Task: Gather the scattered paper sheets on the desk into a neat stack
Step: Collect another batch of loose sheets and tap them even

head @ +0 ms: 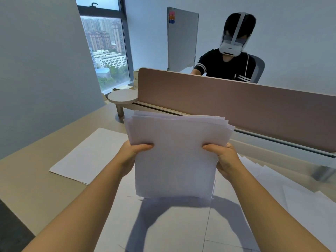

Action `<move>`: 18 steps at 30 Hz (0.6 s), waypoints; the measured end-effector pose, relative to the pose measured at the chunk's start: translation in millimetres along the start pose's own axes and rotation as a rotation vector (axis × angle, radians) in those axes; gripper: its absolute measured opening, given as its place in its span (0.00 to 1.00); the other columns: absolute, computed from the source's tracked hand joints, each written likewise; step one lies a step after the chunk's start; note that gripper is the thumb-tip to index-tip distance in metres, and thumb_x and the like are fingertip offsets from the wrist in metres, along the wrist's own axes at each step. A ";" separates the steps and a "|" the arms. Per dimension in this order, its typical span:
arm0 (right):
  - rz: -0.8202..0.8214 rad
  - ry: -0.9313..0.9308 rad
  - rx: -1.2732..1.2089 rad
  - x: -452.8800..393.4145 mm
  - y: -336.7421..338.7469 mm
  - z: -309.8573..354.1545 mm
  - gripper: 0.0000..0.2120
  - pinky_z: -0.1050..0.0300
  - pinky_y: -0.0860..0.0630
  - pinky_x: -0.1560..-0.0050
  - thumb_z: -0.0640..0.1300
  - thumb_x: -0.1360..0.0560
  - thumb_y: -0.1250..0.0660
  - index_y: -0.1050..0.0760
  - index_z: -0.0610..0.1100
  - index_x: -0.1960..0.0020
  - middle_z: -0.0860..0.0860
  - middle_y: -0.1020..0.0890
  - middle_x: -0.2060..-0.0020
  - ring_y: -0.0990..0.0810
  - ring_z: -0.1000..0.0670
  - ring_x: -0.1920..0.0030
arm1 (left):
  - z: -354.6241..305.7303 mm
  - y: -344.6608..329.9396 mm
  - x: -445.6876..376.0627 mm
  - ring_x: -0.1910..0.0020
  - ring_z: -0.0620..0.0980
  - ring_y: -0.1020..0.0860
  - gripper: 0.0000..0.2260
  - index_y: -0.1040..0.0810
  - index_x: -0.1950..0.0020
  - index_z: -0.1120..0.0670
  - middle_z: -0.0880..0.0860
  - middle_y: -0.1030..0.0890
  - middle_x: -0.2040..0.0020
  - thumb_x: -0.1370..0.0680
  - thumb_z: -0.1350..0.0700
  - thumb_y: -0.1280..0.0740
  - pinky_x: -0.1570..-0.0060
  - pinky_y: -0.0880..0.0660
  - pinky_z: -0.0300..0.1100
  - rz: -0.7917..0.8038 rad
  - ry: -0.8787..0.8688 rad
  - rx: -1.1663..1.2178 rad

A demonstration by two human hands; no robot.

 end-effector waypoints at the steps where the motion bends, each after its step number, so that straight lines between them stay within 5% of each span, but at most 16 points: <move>1: -0.009 0.007 -0.010 0.1 0.6 0.9 0.12 0.55 0.24 0.58 0.31 0.28 0.35 0.27 0.49 0.57 0.50 0.23 0.60 0.24 0.50 0.57 | 1.2 0.1 -0.6 0.50 0.53 0.23 0.19 0.27 0.48 0.48 0.53 0.22 0.52 0.38 0.56 0.31 0.53 0.22 0.49 -0.009 -0.001 -0.005; 6: -0.044 0.057 -0.032 -2.8 -5.1 14.2 0.13 0.55 0.24 0.58 0.30 0.29 0.34 0.26 0.48 0.60 0.50 0.22 0.62 0.23 0.51 0.60 | -7.6 5.3 -8.1 0.46 0.58 0.22 0.16 0.26 0.48 0.52 0.55 0.21 0.50 0.33 0.59 0.27 0.43 0.25 0.60 -0.160 -0.039 -0.002; 13: 0.010 0.074 0.057 -11.1 -13.3 17.7 0.12 0.60 0.26 0.60 0.31 0.30 0.32 0.26 0.46 0.53 0.51 0.21 0.59 0.22 0.52 0.59 | -12.0 16.8 -10.3 0.46 0.54 0.24 0.25 0.30 0.40 0.51 0.54 0.23 0.48 0.33 0.59 0.26 0.49 0.24 0.53 -0.155 -0.049 0.003; 18: 0.021 0.025 0.083 -13.5 -21.9 1.7 0.10 0.55 0.24 0.56 0.34 0.29 0.32 0.27 0.48 0.56 0.51 0.23 0.61 0.24 0.52 0.60 | -3.4 16.4 -9.5 0.46 0.55 0.25 0.17 0.30 0.41 0.52 0.51 0.23 0.51 0.28 0.62 0.31 0.50 0.24 0.51 -0.179 -0.039 -0.011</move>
Point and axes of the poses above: each hand's wrist, its own x-axis away from the middle knuckle, its own y-axis out of the back of the hand, z = x × y, the point moved 7 cm from there along -x, towards the middle knuckle
